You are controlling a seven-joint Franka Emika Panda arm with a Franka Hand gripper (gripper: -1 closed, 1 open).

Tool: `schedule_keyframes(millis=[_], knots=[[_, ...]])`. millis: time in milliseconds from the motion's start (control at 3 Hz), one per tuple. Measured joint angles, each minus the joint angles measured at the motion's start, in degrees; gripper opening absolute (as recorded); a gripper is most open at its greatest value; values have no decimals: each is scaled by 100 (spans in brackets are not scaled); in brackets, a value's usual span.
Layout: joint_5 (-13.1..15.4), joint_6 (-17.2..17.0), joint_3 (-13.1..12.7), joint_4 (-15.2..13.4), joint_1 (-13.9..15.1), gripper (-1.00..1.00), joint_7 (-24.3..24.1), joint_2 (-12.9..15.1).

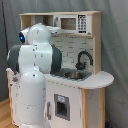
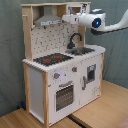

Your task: Play with the kitchen

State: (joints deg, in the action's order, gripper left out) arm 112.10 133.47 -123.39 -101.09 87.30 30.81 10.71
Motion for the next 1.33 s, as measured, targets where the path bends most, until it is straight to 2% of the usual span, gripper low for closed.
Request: schedule_keyframes(millis=[333, 667, 1000, 1333], knots=[[-21, 437, 208, 192, 1, 100, -73, -265], [-21, 462, 221, 222, 2, 100, -73, -287], [-21, 478, 229, 239, 2, -100, -73, -300], [-31, 595, 319, 334, -52, -100, -75, -370]])
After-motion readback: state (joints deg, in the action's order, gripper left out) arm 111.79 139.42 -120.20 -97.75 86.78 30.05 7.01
